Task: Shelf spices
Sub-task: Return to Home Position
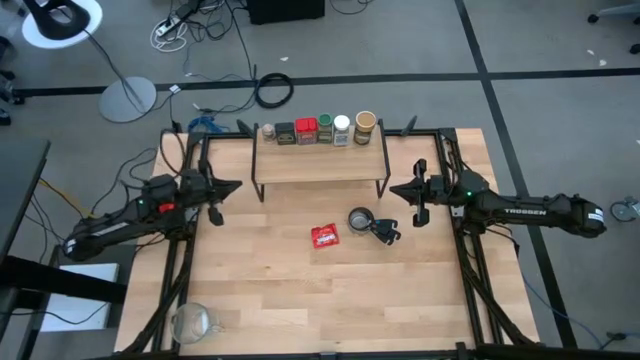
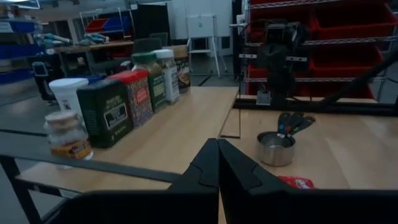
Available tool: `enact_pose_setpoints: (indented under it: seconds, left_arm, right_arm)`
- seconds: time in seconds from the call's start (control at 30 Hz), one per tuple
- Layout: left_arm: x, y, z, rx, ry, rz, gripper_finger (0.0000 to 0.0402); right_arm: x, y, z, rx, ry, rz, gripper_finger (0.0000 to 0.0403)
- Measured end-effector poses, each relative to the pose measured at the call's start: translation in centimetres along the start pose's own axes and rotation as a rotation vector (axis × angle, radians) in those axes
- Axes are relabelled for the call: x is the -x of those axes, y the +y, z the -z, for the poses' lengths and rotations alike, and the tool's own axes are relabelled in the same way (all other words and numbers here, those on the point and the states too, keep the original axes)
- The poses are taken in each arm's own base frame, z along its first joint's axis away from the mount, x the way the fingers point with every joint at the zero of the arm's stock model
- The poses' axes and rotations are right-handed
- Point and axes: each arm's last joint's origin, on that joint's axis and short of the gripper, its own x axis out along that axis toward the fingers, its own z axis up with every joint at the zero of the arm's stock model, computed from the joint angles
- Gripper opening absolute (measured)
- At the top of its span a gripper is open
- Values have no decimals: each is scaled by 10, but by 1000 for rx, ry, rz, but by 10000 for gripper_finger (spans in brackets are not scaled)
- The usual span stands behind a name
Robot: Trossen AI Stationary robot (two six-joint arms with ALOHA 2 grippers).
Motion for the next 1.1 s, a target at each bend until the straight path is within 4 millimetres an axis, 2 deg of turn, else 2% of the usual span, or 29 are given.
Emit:
enact_pose_setpoints:
  seconds: [0.17,0.37,0.7,1.1]
  left_arm:
    - [-9,-1,22,9,-30,-7,3]
    - [-12,-2,38,23,4,-6,3]
    - [-12,-1,40,-4,-2,-34,3]
    - [-12,-5,46,-11,69,-47,3]
  right_arm:
    - [0,0,1,-8,11,-1,0]
    - [0,3,7,-39,67,-21,0]
    - [0,9,13,-36,67,-2,0]
    - [-5,12,18,-4,95,-4,0]
